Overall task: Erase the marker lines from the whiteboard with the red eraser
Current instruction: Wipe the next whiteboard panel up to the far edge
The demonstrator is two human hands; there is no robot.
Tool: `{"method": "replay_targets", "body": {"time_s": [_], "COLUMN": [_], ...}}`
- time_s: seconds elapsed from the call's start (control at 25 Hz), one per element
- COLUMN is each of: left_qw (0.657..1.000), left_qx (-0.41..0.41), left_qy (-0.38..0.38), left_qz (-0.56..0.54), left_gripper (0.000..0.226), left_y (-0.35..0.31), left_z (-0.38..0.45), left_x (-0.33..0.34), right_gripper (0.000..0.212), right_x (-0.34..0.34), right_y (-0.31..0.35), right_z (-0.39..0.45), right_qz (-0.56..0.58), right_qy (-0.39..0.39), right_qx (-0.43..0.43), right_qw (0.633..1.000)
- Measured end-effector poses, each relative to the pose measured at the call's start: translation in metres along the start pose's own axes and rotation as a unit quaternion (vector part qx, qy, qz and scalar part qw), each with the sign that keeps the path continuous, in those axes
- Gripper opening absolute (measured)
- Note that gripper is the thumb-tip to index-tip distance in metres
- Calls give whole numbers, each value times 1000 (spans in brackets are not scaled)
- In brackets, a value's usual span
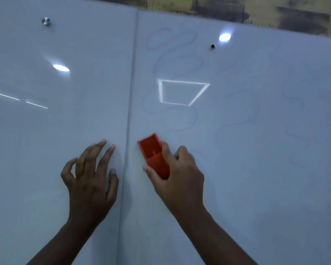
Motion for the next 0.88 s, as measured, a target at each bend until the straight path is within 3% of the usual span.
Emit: {"method": "replay_targets", "body": {"time_s": [0.12,0.36,0.44,0.52,0.72,0.8,0.88], "left_qw": [999,997,997,998,998,998,998], "left_qx": [31,74,74,60,63,64,66], "left_qy": [6,-13,-19,-17,-10,-18,-23], "left_qz": [-2,-18,-14,-4,2,-7,-6], "left_gripper": [58,58,59,60,62,61,60], "left_y": [-10,-41,-45,-40,-38,-37,-37], "left_z": [24,70,82,86,73,75,76], "left_x": [6,12,16,24,36,33,32], "right_gripper": [69,70,71,72,65,62,61], "right_x": [-1,-49,-55,-49,-26,-36,-53], "right_y": [-6,-110,-123,-110,-63,-88,-130], "right_z": [-1,77,74,57,-8,5,27], "right_qz": [-16,-13,-4,-27,-93,-109,-127], "right_qy": [-4,-50,-62,-64,-56,-80,-113], "right_qx": [-33,104,109,67,-178,-163,-85], "right_qw": [999,993,992,995,978,977,982]}}
Point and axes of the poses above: each hand's wrist, its own z-axis towards the middle knuckle, its own x-axis out of the palm, y = z × x, the point moved 9 cm from there along z, towards the middle knuckle, and after that the axes turned 3 degrees about -x, right-handed, at the moved point
